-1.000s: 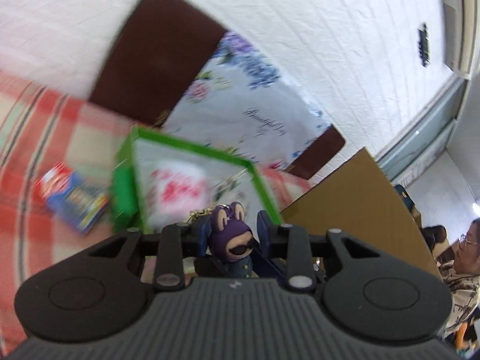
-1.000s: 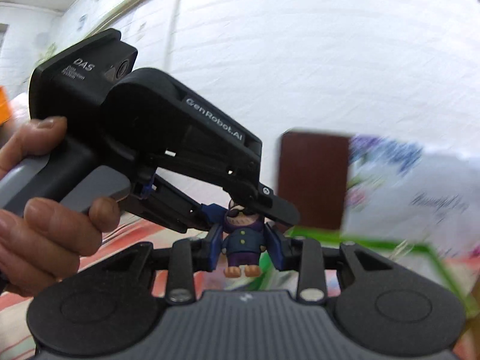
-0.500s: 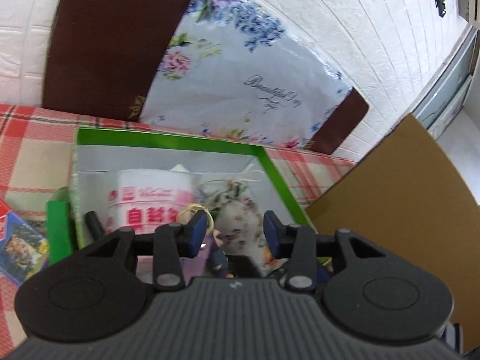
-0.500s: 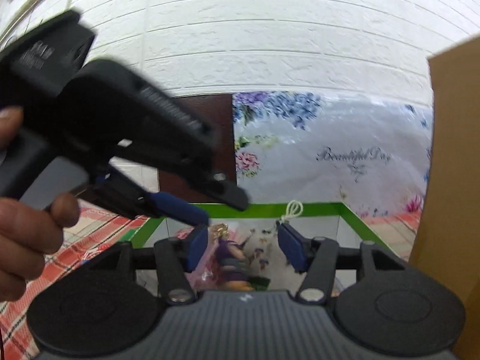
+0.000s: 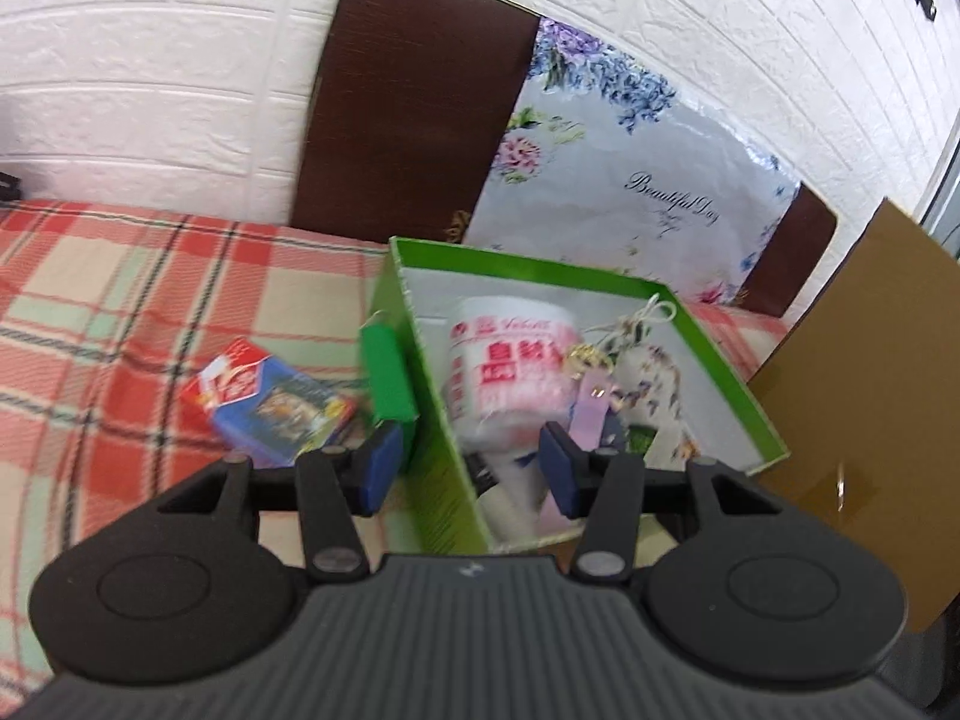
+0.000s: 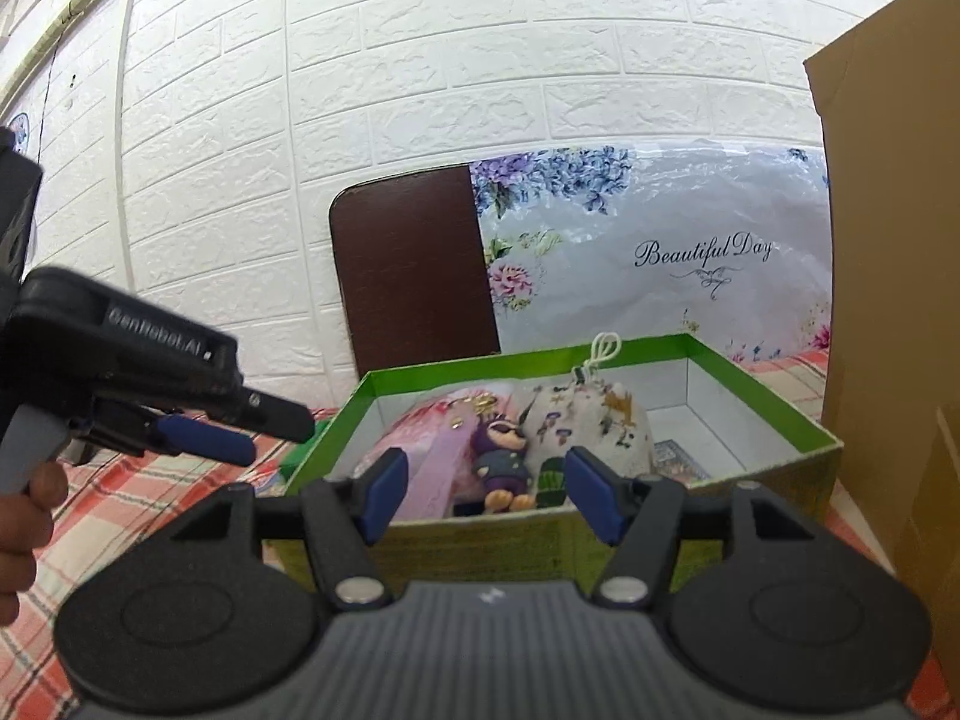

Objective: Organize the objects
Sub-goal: 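Carry the keychain over the green box and open the left gripper, then grasp the blue tiger-print playing-card box with the right gripper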

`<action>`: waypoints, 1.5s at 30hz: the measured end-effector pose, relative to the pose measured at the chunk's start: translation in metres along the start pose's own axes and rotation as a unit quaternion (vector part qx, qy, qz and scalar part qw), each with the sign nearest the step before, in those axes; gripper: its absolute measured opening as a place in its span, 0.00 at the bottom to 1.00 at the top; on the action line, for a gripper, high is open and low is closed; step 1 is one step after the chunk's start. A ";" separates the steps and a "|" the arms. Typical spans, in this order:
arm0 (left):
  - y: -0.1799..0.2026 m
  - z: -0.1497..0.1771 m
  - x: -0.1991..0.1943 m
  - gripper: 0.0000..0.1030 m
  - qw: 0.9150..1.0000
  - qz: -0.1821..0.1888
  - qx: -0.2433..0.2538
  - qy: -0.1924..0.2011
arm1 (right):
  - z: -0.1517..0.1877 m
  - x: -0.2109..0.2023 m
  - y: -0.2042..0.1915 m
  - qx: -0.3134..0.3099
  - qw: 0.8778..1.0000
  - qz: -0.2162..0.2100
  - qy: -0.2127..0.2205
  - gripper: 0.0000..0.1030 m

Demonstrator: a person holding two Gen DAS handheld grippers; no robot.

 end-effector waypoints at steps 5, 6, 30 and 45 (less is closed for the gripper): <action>0.004 0.017 -0.018 0.53 0.999 -0.034 0.036 0.007 | 0.005 -0.018 -0.002 0.011 1.000 -0.001 -0.015 0.58; 0.006 0.021 -0.021 0.53 0.998 -0.043 0.048 0.011 | 0.005 -0.023 -0.001 0.011 1.000 0.000 -0.017 0.58; -0.043 0.050 -0.078 0.65 0.985 -0.146 0.077 0.050 | 0.001 -0.064 -0.075 -0.052 0.998 -0.036 -0.025 0.64; -0.133 0.038 -0.070 0.65 0.981 -0.189 0.009 0.050 | 0.000 -0.020 -0.149 -0.165 0.979 -0.106 -0.062 0.64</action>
Point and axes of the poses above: each gripper's, at about its wrist camera, not at the fingertips, and x roughly the way its jaws point, y to its right, z to its underside, the point moved 4 cm from there along x, roughly the way its jaws point, and after that the axes turned 7 degrees about -x, right-handed, at the moved point
